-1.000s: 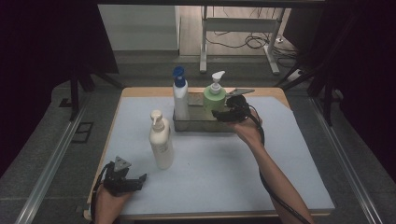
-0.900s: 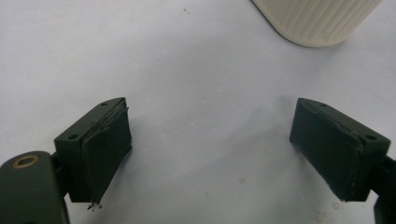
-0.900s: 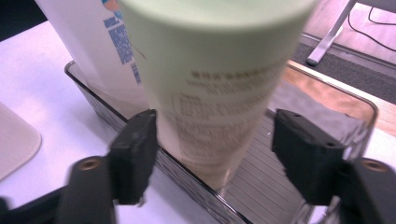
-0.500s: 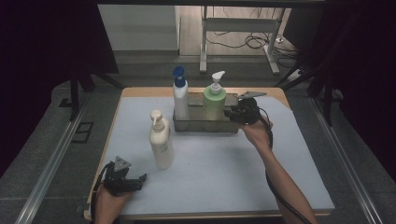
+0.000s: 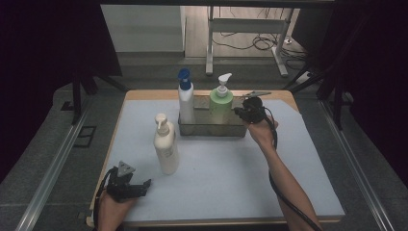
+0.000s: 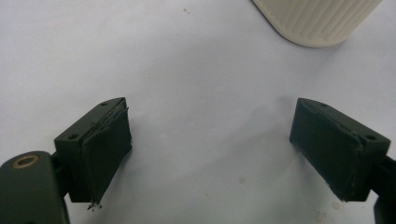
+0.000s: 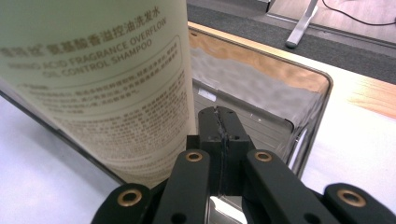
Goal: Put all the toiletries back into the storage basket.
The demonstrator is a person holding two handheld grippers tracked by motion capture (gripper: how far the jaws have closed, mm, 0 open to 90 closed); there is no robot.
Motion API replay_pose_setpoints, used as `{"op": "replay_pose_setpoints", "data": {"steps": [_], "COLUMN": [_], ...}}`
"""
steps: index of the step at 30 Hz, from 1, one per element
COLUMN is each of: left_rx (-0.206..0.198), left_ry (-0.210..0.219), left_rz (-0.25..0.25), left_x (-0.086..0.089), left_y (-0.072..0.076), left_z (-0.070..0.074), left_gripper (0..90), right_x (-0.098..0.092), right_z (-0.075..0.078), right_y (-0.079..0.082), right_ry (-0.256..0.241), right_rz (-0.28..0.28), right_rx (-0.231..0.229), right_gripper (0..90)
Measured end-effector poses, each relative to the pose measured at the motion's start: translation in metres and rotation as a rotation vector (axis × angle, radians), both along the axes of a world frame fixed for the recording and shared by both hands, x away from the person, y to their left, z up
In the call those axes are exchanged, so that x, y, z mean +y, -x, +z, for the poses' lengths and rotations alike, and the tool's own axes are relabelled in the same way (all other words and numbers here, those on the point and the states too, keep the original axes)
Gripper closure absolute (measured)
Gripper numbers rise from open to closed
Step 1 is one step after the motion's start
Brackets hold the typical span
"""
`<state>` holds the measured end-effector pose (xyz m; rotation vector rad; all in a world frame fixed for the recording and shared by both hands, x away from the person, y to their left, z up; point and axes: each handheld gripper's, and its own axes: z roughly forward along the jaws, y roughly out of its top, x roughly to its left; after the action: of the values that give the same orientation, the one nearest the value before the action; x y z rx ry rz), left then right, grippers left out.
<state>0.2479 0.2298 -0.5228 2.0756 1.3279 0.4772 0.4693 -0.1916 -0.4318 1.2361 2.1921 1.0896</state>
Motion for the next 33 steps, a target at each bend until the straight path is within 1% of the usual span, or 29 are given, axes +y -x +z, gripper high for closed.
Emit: {"op": "replay_pose_setpoints", "data": {"steps": [4, 6, 8, 10, 13, 17, 19, 23, 28, 33], "left_rx": [0.000, -0.001, -0.001, -0.001, 0.000, 0.000, 0.000, 0.000, -0.001, 0.000], "left_ry": [0.000, -0.001, 0.000, 0.000, 0.000, 0.001, 0.001, 0.001, 0.000, 0.001], "left_rz": [0.000, 0.001, 0.001, 0.001, 0.000, 0.001, 0.000, 0.001, 0.001, 0.001], "left_x": [0.000, 0.000, 0.000, 0.000, 0.000, 0.000, 0.000, 0.000, 0.000, 0.000], "left_y": [0.000, 0.000, 0.000, 0.000, 0.000, 0.000, 0.000, 0.000, 0.000, 0.000], "left_z": [0.000, 0.000, 0.000, 0.000, 0.000, 0.000, 0.000, 0.000, 0.000, 0.000], "left_gripper": [12.1, 12.1, 12.2, 12.1, 12.1, 12.1, 12.1, 12.1, 12.1, 12.1], "right_x": [0.004, 0.006, 0.007, 0.008, 0.010, 0.013, 0.015, 0.015, 0.016, 0.019], "right_z": [-0.002, -0.003, -0.004, -0.006, -0.009, -0.013, -0.015, -0.016, -0.017, -0.019], "right_y": [-0.003, -0.004, -0.006, -0.008, -0.012, -0.015, -0.016, -0.017, -0.018, -0.019], "right_ry": [0.009, 0.020, 0.014, 0.026, 0.011, -0.005, 0.004, 0.004, 0.007, 0.004], "right_rz": [0.007, 0.006, 0.024, 0.015, -0.005, -0.017, -0.025, -0.031, -0.036, -0.030], "right_rx": [0.000, -0.014, -0.020, -0.019, 0.002, 0.029, 0.030, 0.049, 0.055, 0.066], "right_gripper": [89.1, 89.1, 89.1, 89.1, 89.0, 89.1, 89.2, 89.2, 89.2, 89.2]}}
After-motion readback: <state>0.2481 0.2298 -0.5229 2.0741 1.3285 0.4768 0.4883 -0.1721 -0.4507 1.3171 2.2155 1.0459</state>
